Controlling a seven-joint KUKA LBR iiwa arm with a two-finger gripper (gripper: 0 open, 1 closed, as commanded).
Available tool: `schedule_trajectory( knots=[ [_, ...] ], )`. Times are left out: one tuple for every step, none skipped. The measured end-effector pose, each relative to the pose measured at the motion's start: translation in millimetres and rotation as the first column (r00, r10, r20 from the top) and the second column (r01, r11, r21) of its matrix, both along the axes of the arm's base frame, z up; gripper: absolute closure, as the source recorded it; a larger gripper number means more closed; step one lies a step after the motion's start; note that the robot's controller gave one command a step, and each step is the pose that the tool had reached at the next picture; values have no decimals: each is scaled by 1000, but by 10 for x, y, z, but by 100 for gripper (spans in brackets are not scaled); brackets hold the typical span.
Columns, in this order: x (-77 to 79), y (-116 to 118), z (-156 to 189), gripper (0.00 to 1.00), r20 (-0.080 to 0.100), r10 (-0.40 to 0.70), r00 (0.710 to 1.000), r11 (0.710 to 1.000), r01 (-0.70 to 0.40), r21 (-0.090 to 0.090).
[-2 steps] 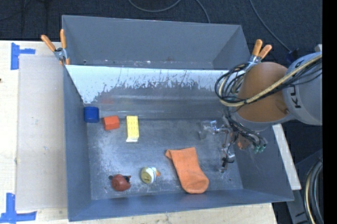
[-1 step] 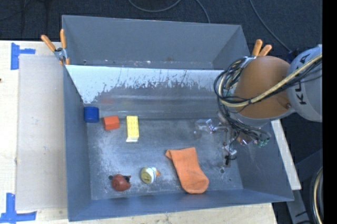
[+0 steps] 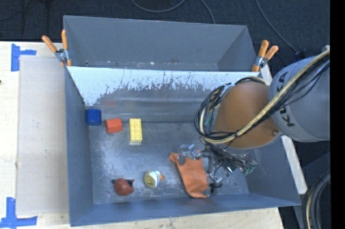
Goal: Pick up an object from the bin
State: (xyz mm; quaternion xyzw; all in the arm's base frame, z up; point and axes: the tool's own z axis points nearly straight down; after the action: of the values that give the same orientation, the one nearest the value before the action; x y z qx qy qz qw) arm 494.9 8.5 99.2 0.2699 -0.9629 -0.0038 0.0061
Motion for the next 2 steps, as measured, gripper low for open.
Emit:
schedule_trajectory(
  knots=[
    [113,113,-237,0,6,-201,980,980,201,-3],
    [342,52,-285,100,0,-334,943,943,334,-4]
  ],
)
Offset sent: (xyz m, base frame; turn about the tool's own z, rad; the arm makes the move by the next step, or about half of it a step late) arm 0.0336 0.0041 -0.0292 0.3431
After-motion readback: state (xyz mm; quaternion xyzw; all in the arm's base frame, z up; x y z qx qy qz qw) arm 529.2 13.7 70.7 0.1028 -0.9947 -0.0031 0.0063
